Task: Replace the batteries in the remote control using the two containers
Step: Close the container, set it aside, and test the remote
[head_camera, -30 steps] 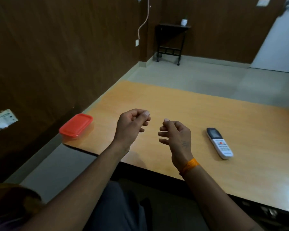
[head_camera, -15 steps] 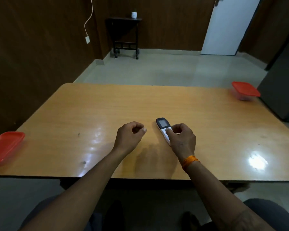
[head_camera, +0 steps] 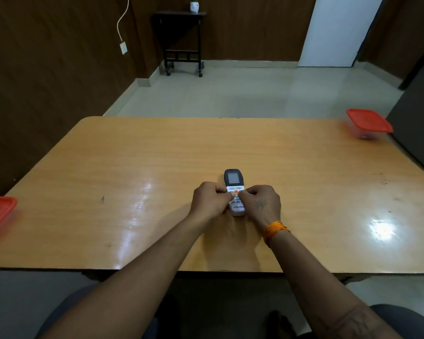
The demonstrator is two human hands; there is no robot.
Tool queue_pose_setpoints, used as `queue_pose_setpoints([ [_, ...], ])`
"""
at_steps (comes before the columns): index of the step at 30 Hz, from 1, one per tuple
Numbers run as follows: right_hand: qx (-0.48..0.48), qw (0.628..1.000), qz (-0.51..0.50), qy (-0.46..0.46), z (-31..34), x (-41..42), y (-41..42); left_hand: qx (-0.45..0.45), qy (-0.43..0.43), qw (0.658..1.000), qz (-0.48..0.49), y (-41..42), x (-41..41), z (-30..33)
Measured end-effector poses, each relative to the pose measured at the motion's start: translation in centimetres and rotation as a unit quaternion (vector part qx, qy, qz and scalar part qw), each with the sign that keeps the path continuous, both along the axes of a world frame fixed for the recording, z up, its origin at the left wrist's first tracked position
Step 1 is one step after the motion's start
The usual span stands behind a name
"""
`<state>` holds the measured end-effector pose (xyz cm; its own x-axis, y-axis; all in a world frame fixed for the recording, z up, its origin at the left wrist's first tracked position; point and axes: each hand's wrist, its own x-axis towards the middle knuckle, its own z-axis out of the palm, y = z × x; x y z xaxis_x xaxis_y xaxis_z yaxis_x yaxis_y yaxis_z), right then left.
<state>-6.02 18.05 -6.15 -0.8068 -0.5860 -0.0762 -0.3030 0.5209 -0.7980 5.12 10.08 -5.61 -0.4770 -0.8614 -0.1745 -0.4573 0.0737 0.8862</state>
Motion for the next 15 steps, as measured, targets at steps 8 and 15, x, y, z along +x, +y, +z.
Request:
queue_pose_setpoints([
  [8,-0.045,0.998,0.025,-0.044,0.7,1.6,-4.0,-0.01,0.002,0.998,0.066,-3.9,0.8,0.1],
  [15,-0.064,0.996,0.036,-0.059,0.9,3.5,-8.5,-0.021,0.001,0.994,0.106,-7.8,2.2,0.8],
])
